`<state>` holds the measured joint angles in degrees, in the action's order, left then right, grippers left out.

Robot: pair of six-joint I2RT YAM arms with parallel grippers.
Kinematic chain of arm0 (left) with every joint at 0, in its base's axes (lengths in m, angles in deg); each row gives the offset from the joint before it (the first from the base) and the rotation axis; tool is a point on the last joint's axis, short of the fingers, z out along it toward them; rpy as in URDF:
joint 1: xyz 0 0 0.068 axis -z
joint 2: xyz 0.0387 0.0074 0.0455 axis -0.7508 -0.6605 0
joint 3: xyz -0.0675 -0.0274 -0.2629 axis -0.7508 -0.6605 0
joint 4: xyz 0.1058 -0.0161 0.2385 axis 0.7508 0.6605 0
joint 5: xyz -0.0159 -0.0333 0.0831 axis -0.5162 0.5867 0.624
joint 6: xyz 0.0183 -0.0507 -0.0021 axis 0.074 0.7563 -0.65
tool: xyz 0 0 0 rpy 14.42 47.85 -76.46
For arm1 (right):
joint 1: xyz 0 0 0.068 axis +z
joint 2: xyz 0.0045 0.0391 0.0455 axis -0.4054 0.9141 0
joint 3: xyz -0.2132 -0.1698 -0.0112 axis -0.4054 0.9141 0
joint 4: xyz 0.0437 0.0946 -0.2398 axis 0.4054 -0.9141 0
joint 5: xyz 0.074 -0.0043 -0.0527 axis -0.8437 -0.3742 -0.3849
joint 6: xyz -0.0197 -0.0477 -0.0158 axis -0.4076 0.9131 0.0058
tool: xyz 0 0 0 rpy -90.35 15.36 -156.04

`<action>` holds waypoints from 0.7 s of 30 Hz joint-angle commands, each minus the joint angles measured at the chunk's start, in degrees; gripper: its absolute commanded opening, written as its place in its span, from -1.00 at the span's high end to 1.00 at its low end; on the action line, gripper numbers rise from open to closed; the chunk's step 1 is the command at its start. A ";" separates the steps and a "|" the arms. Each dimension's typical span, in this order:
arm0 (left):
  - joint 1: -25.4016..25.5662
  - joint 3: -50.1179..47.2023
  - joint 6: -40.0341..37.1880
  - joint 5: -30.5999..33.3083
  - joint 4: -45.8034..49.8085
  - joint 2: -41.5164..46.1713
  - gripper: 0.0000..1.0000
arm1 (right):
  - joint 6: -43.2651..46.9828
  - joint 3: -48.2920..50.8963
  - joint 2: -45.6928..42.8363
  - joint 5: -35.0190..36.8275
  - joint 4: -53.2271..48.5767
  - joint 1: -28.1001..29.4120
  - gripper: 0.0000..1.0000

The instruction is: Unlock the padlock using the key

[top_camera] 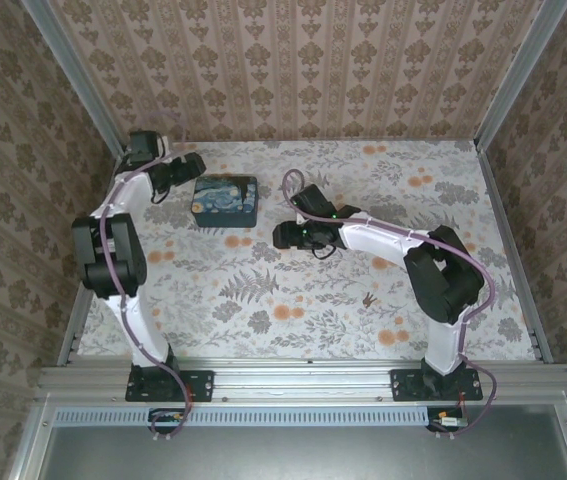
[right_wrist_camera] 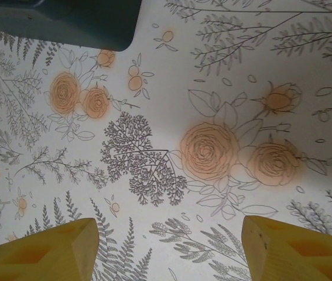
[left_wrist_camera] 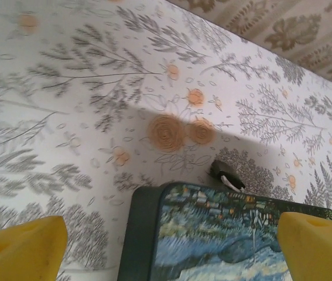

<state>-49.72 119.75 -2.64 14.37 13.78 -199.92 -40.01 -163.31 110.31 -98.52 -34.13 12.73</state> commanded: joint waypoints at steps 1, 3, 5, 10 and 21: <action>1.30 6.43 -6.98 -5.18 8.24 -4.77 -0.86 | 1.04 -1.91 0.42 -1.36 1.72 0.19 -0.33; 2.12 8.74 -8.39 -8.04 9.39 -6.64 -0.84 | 1.55 -1.88 -0.22 -0.77 0.87 0.10 -0.34; 3.45 9.79 -9.70 -11.49 9.74 -7.43 -0.82 | 1.75 -1.65 -1.30 0.49 -0.37 -0.21 -0.34; 9.40 10.71 -14.48 -17.00 12.06 -7.21 -0.81 | 1.75 -0.06 -4.33 2.25 -2.87 -2.87 -0.35; 25.45 15.33 -17.08 -6.32 20.04 -4.45 -0.82 | 5.55 4.80 -13.21 8.98 -8.97 -13.94 -0.38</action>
<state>-23.14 133.65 -19.41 2.37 29.19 -207.64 -37.24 -159.83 100.14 -93.39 -38.72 0.99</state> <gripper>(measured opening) 0.909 0.690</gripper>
